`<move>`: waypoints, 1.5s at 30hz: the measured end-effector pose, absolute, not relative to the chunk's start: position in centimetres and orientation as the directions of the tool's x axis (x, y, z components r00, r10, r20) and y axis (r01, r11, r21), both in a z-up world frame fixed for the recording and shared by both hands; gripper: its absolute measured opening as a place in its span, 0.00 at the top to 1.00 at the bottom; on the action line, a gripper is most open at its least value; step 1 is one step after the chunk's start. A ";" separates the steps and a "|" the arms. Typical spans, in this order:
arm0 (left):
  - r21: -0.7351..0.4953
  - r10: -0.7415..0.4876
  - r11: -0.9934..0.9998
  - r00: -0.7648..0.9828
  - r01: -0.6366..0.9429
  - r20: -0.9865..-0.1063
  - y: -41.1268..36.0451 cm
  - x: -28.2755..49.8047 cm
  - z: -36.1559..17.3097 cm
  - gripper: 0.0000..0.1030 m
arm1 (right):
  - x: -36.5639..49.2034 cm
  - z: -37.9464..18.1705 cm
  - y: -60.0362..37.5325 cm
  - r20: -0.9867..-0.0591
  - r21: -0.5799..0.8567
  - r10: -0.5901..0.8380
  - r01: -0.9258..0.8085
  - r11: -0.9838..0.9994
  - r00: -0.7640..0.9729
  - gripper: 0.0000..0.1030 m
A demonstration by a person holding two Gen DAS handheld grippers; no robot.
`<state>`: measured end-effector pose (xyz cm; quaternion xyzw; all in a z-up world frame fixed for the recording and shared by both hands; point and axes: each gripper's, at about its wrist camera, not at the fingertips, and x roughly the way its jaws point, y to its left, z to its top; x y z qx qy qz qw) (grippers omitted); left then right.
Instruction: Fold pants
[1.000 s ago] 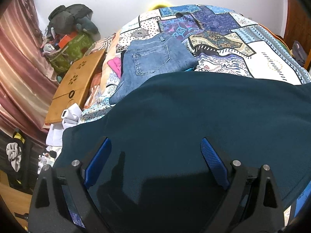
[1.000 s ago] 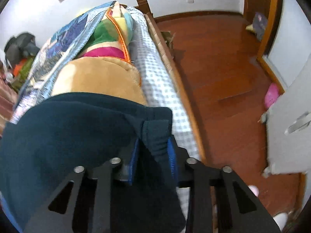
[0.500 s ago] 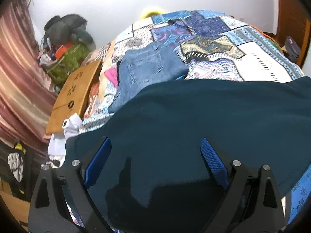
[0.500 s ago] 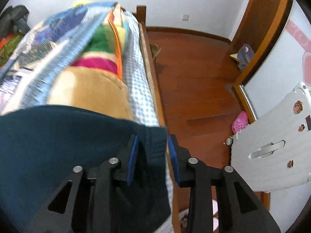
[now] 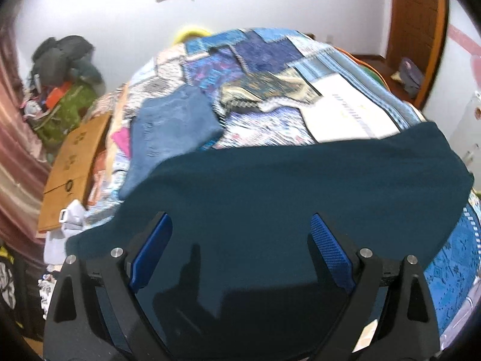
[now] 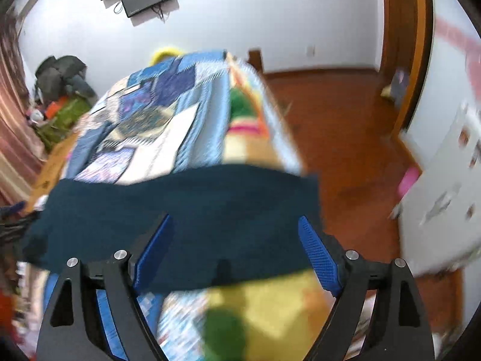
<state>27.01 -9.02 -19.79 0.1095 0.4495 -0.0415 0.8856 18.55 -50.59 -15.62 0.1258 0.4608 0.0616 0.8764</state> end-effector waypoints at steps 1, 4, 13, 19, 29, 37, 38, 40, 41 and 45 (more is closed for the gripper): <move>0.153 0.017 0.971 0.581 0.186 -0.814 -9.3 27.1 -20.2 0.09 | 17.9 -16.6 -50.4 -0.797 0.318 0.254 0.023 0.948 0.547 0.20; 0.104 -0.029 0.969 0.520 0.223 -0.853 -10.2 27.3 -21.8 0.09 | 16.7 -19.2 -50.2 -0.785 0.458 0.360 0.083 0.885 0.504 0.20; 0.027 -0.076 0.979 0.487 0.200 -0.870 -11.2 27.3 -23.0 0.04 | 19.6 -22.9 -50.6 -0.748 0.578 0.414 0.202 0.790 0.519 0.17; 0.040 -0.062 0.981 0.505 0.189 -0.861 -11.5 27.2 -23.2 0.01 | 21.1 -24.4 -53.4 -0.737 0.590 0.347 0.303 0.749 0.580 0.34; 0.044 -0.060 0.980 0.503 0.193 -0.862 -11.4 27.3 -23.0 0.01 | 22.9 -22.1 -56.7 -0.764 0.484 0.191 0.351 0.802 0.617 0.79; 0.070 -0.037 0.984 0.581 0.162 -0.813 -9.9 26.8 -20.0 0.02 | 22.4 -15.0 -52.9 -0.651 0.319 0.068 0.191 0.928 0.756 0.86; 0.068 -0.038 0.985 0.590 0.156 -0.806 -9.6 26.7 -19.5 0.02 | 22.2 -13.7 -51.9 -0.625 0.293 0.066 0.155 0.944 0.778 0.87; 0.069 -0.032 0.988 0.618 0.139 -0.786 -8.8 26.5 -18.3 0.02 | 22.0 -11.2 -49.7 -0.580 0.229 0.069 0.081 0.970 0.812 0.87; 0.068 -0.031 0.989 0.629 0.133 -0.777 -8.4 26.3 -17.9 0.02 | 21.8 -10.1 -48.5 -0.556 0.200 0.079 0.042 0.979 0.827 0.88; 0.042 -0.036 0.994 0.671 0.100 -0.741 -6.5 25.5 -15.9 0.02 | 22.0 -6.8 -43.5 -0.493 0.136 0.164 -0.111 0.985 0.855 0.88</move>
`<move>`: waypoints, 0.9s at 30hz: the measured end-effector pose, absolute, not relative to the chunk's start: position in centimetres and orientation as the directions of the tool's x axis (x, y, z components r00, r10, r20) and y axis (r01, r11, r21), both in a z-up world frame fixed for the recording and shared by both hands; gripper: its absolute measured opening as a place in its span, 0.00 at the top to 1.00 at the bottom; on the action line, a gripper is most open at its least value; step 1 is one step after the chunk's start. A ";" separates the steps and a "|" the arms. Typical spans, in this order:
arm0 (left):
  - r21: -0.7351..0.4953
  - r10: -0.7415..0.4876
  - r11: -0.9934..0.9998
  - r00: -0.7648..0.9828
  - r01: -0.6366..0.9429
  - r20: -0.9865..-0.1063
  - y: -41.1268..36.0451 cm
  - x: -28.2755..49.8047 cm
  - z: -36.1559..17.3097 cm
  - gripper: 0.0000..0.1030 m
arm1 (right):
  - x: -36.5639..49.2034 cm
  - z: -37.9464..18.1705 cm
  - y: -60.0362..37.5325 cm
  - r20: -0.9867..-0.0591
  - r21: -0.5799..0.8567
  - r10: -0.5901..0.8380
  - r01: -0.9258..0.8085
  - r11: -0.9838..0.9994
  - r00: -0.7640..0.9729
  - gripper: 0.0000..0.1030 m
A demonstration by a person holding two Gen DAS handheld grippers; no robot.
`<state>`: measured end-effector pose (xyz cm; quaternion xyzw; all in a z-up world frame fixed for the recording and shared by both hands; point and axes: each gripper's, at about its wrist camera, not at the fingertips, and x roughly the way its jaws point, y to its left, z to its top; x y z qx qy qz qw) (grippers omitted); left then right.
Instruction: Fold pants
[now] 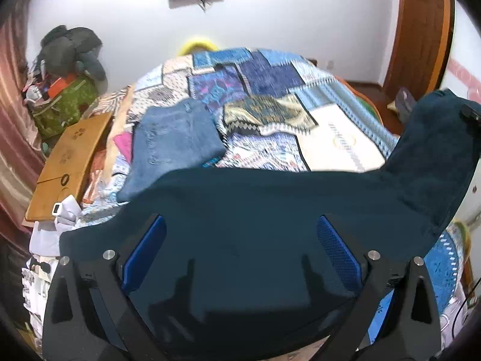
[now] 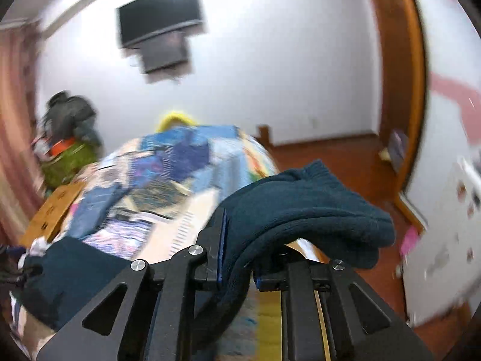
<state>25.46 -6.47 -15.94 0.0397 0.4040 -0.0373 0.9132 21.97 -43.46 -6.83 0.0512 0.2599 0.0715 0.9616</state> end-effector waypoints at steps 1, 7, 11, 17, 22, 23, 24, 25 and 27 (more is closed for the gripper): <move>0.037 -0.034 0.995 0.679 0.090 -0.733 -5.9 25.2 -15.5 0.02 | 22.1 -6.4 -42.2 -0.485 0.133 0.193 -0.146 0.980 0.853 0.88; 0.018 -0.021 0.999 0.708 0.047 -0.706 -2.7 23.7 -14.1 0.02 | 22.7 -8.1 -33.5 -0.509 0.128 0.375 -0.363 0.923 0.775 0.89; -0.010 -0.030 0.999 0.699 0.032 -0.714 -1.1 23.1 -14.3 0.02 | 22.4 -12.1 -28.0 -0.590 0.132 0.456 -0.478 0.868 0.666 0.89; -0.029 -0.042 0.999 0.666 0.030 -0.745 0.0 22.0 -15.7 0.02 | 20.8 -17.2 -23.5 -0.707 0.155 0.487 -0.560 0.814 0.512 0.87; -0.029 -0.058 0.998 0.648 0.055 -0.759 -0.8 21.5 -16.4 0.02 | 20.7 -17.9 -24.3 -0.755 0.210 0.489 -0.546 0.811 0.437 0.80; -0.030 -0.062 0.998 0.649 0.060 -0.758 -1.0 21.4 -16.3 0.02 | 20.7 -17.7 -24.7 -0.759 0.229 0.500 -0.547 0.805 0.417 0.77; -0.032 -0.068 0.997 0.651 0.067 -0.756 -1.2 21.3 -16.1 0.02 | 20.5 -17.4 -25.1 -0.759 0.253 0.514 -0.547 0.798 0.399 0.69; -0.036 -0.074 0.997 0.654 0.071 -0.753 -1.3 21.3 -16.0 0.02 | 20.5 -17.1 -25.6 -0.757 0.271 0.525 -0.546 0.793 0.388 0.62; -0.049 -0.092 0.995 0.660 0.084 -0.745 -1.8 21.3 -15.2 0.02 | 19.7 -16.7 -26.0 -0.749 0.275 0.534 -0.549 0.789 0.392 0.57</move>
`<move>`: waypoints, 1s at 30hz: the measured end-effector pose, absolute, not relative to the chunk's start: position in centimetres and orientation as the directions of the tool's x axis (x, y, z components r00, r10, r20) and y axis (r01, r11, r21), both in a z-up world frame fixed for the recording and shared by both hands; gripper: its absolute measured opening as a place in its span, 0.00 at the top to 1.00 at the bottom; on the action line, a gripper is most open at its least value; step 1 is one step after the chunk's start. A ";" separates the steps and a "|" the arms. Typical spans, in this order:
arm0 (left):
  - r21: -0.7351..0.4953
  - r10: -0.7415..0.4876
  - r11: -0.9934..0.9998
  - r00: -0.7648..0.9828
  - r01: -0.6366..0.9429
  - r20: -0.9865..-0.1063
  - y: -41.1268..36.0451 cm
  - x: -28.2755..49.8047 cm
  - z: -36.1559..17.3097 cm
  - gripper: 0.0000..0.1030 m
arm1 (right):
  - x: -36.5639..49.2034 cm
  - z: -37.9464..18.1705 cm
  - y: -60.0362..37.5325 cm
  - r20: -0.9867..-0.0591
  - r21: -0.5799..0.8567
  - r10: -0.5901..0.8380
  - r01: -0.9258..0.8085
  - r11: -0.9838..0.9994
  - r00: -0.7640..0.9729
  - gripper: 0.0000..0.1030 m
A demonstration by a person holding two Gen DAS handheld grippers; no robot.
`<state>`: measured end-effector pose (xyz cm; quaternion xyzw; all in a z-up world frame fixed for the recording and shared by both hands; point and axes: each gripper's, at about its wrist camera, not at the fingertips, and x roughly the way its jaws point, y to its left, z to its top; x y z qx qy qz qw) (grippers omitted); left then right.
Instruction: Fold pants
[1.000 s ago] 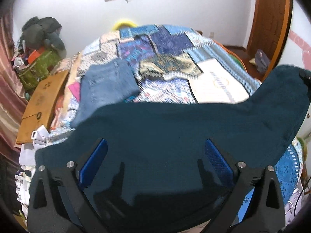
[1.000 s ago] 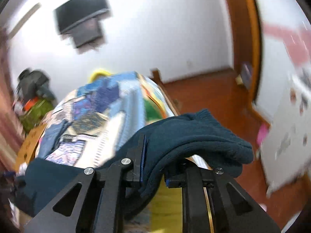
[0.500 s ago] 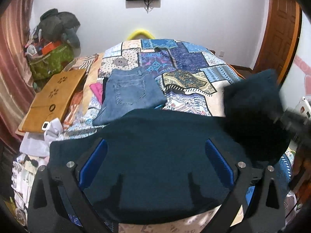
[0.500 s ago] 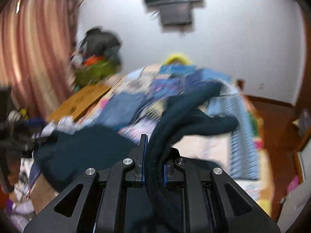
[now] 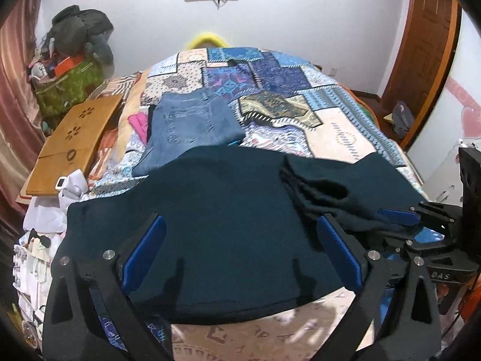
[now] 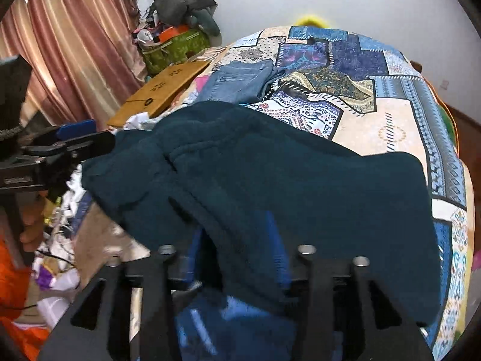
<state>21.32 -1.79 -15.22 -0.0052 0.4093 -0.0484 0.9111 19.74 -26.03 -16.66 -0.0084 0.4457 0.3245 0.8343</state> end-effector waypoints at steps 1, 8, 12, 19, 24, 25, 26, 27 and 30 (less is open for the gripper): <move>-0.055 -0.101 0.994 0.664 0.090 -0.741 -2.1 21.3 -14.9 0.02 | 19.6 -16.4 -26.1 -0.745 0.272 0.536 -0.552 0.788 0.397 0.57; -0.041 -0.151 0.983 0.667 0.178 -0.729 -5.8 23.1 -13.7 0.02 | 19.6 -13.8 -30.1 -0.687 0.247 0.509 -0.493 0.834 0.519 0.49; -0.033 -0.167 0.975 0.622 0.220 -0.765 -8.4 25.4 -15.3 0.02 | 21.2 -13.9 -31.5 -0.693 0.224 0.463 -0.445 0.867 0.553 0.40; 0.014 -0.105 0.976 0.530 0.217 -0.841 -10.4 28.2 -20.2 0.02 | 23.7 -18.2 -31.8 -0.771 0.224 0.416 -0.406 0.886 0.482 0.39; -0.013 -0.120 0.976 0.490 0.217 -0.863 -8.8 28.2 -23.4 0.00 | 22.9 -21.0 -32.2 -0.805 0.234 0.407 -0.400 0.886 0.432 0.39; -0.022 -0.128 0.976 0.488 0.216 -0.863 -8.5 28.1 -23.4 0.00 | 22.5 -21.0 -32.3 -0.800 0.225 0.405 -0.404 0.886 0.442 0.39; -0.022 -0.127 0.976 0.492 0.215 -0.861 -8.4 27.9 -23.3 0.00 | 22.2 -20.9 -32.3 -0.799 0.219 0.400 -0.404 0.888 0.448 0.39; -0.015 -0.122 0.977 0.495 0.214 -0.860 -8.4 28.0 -23.3 0.00 | 22.0 -20.8 -32.5 -0.799 0.223 0.399 -0.395 0.891 0.450 0.39; 0.027 -0.096 0.975 0.526 0.220 -0.845 -8.7 27.3 -22.9 0.00 | 21.4 -20.5 -33.2 -0.795 0.231 0.395 -0.373 0.899 0.460 0.39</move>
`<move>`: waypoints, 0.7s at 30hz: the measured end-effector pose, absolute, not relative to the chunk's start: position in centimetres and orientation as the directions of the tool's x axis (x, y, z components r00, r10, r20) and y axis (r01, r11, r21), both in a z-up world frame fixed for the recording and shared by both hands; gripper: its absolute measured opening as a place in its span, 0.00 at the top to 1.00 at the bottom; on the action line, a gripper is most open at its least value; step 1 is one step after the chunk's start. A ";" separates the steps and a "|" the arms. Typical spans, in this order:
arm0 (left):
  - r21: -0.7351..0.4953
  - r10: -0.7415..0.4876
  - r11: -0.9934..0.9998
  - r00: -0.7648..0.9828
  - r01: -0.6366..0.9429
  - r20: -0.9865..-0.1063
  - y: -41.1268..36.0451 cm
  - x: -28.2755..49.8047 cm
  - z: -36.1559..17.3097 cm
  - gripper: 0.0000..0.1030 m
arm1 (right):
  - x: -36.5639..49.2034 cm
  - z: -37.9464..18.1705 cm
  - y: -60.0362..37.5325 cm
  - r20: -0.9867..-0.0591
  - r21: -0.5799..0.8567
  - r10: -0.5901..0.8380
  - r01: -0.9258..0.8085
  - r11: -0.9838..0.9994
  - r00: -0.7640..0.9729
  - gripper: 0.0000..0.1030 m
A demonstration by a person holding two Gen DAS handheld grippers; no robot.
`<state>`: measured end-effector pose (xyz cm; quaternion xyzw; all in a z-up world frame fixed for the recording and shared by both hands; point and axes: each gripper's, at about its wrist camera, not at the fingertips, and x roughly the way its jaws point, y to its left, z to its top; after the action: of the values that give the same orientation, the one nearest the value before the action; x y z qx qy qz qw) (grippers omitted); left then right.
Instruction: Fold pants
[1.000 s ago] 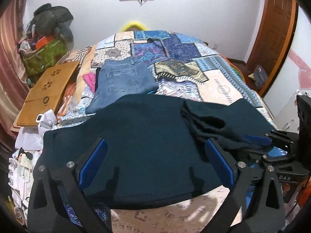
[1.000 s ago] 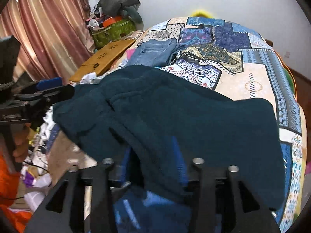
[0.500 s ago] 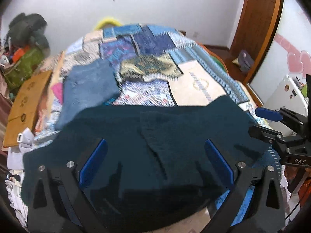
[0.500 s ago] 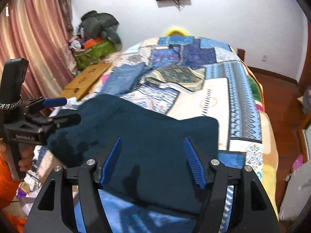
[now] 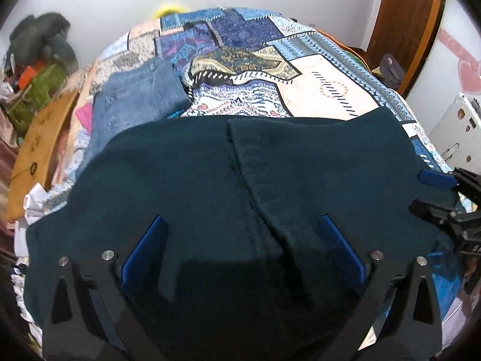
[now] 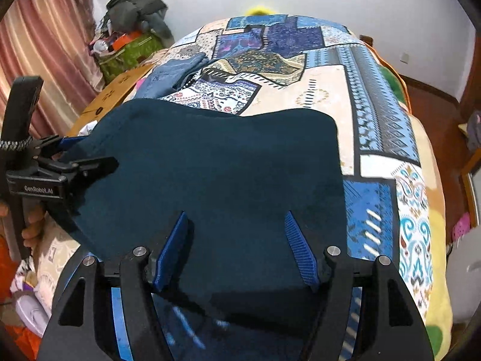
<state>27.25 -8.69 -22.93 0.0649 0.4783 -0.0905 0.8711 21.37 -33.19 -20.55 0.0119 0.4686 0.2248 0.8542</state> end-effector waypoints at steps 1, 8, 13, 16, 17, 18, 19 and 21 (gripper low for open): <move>0.043 -0.087 0.974 0.538 0.224 -0.838 -8.7 26.7 -22.7 0.00 | 21.1 -20.4 -33.4 -0.795 0.227 0.391 -0.370 0.901 0.464 0.39; 0.045 -0.091 0.976 0.586 0.212 -0.805 -7.4 24.4 -21.7 0.00 | 20.0 -19.0 -33.3 -0.801 0.184 0.345 -0.347 0.920 0.490 0.39; 0.028 -0.100 0.981 0.628 0.190 -0.772 -6.2 22.7 -20.0 0.00 | 19.9 -17.4 -32.3 -0.786 0.165 0.347 -0.367 0.916 0.512 0.38; 0.043 -0.062 0.990 0.684 0.135 -0.727 -4.6 21.5 -18.1 0.00 | 19.9 -16.0 -31.2 -0.762 0.144 0.354 -0.392 0.909 0.542 0.35; 0.048 -0.045 0.993 0.703 0.112 -0.710 -3.9 21.1 -17.5 0.00 | 19.9 -15.6 -30.7 -0.751 0.142 0.364 -0.403 0.904 0.552 0.34; 0.051 -0.033 0.994 0.715 0.095 -0.698 -3.3 20.9 -17.1 0.00 | 20.0 -15.1 -30.1 -0.738 0.139 0.374 -0.416 0.899 0.562 0.32; 0.056 -0.011 0.996 0.732 0.066 -0.681 -2.3 20.6 -16.4 0.00 | 20.1 -14.7 -29.6 -0.728 0.131 0.382 -0.431 0.893 0.570 0.31; 0.053 0.030 0.999 0.753 0.007 -0.657 -0.1 20.0 -15.5 0.00 | 20.2 -14.1 -28.1 -0.710 0.104 0.395 -0.468 0.877 0.583 0.28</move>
<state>19.97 -0.13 -15.52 0.0262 0.3512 0.0060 0.9359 20.19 -28.14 -14.13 -0.0471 0.3868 0.2431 0.8883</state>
